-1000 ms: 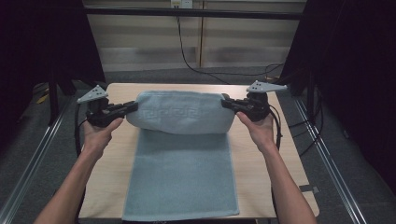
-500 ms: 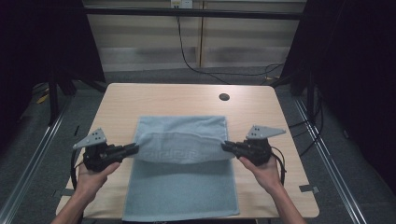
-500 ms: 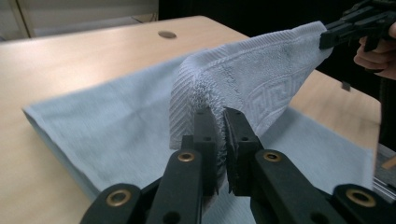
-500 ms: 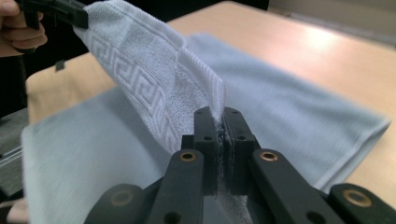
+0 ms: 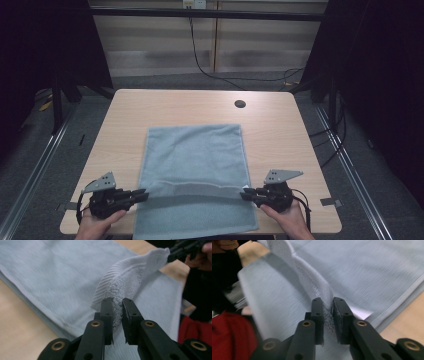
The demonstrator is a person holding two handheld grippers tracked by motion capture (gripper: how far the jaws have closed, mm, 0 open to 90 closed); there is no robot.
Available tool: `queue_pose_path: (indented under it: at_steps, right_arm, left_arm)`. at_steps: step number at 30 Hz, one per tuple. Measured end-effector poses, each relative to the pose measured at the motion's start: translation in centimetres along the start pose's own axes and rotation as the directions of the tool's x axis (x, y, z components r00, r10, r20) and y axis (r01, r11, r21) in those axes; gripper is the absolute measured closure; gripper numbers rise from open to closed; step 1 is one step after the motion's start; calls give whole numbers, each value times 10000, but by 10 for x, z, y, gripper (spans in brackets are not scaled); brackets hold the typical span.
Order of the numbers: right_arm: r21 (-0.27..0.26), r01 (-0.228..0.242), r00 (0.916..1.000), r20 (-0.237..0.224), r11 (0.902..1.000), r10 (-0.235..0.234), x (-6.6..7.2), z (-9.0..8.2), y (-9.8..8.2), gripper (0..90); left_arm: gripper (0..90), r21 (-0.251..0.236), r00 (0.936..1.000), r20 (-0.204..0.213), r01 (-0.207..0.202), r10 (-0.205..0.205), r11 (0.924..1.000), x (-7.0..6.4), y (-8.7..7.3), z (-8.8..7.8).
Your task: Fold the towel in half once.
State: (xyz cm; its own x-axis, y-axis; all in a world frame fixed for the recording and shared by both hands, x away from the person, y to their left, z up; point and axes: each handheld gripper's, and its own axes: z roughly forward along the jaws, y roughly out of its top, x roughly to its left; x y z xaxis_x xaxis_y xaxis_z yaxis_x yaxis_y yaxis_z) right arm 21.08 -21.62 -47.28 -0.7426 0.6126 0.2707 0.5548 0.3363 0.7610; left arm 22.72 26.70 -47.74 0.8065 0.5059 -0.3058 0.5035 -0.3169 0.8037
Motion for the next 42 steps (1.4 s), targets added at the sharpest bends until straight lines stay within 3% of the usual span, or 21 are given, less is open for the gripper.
queue_pose_path:
  at_steps: [2,4,6,7,8,11,13,18,20,22,24,25,26,27,29,31,33,34,38,42]
  right_arm:
    - [222,-14,10000,-68,9998,16,7,-2,-10,766]
    - [198,-43,9997,-231,9998,47,13,-5,-16,726]
    - [38,-12,9994,-339,10000,13,17,-11,-18,714]
    - [-125,-37,9992,-387,9999,32,19,-15,-17,697]
    - [-264,-58,9989,-474,9996,45,20,-18,-16,678]
    - [-430,76,9997,-213,9990,-85,17,-19,-8,650]
    - [-516,96,9999,-96,9986,-101,8,-13,0,647]
    - [-93,20,9999,154,10000,-19,-26,15,24,612]
    - [118,-12,9991,430,9999,7,-40,25,35,567]
    - [57,-219,9991,365,9997,217,-54,34,45,565]
    - [387,-134,9979,646,9992,109,-64,44,54,540]
    - [539,-197,9981,591,9984,165,-69,49,58,535]
    - [667,-173,9973,726,9976,124,-74,55,61,530]
    - [804,-143,9952,973,9967,64,-77,60,64,526]
    - [896,-134,9946,1041,9959,41,-85,70,67,526]
    - [986,-96,9927,1209,9951,-24,-88,77,68,535]
    - [1363,16,9903,1373,9907,-205,-89,83,65,541]
    - [1240,124,9896,1408,9922,-299,-88,84,62,540]
    - [1773,405,9857,1539,9833,-683,-76,77,57,538]
    - [1596,267,9888,1405,9868,-495,-70,62,42,540]
  left_arm:
    - [754,2,9997,255,4,-4,10000,-6,-7,-5]
    - [725,-394,9977,685,37,-10,9992,-11,-8,-14]
    - [688,-849,9982,597,6,45,9964,-15,-5,-22]
    - [685,-839,9980,625,-56,108,9965,-15,-2,-22]
    - [676,-831,9989,378,-239,271,9963,-13,2,-21]
    - [643,-581,9996,40,-282,285,9979,0,14,-9]
    - [639,-384,9999,-76,-105,102,9992,14,22,5]
    - [612,385,9963,-798,359,-327,9986,48,43,37]
    - [601,644,9950,-957,336,-274,9974,58,52,47]
    - [587,795,9914,-1307,111,-6,9968,66,60,56]
    - [580,958,9910,-1329,268,-138,9950,74,68,65]
    - [578,1202,9892,-1461,84,93,9927,77,71,69]
    - [577,1252,9880,-1542,124,71,9920,82,74,73]
    - [574,1264,9855,-1699,220,-2,9917,86,76,77]
    - [578,1375,9797,-1998,130,149,9904,91,76,84]
    - [582,1611,9795,-2014,271,60,9866,96,71,90]
    - [595,1649,9800,-1968,49,280,9863,97,68,90]
    - [599,1683,9813,-1907,64,262,9857,97,68,89]
    - [602,1669,9837,-1729,-201,493,9858,88,62,89]
    - [601,1796,9869,-1423,-504,766,9824,72,57,89]
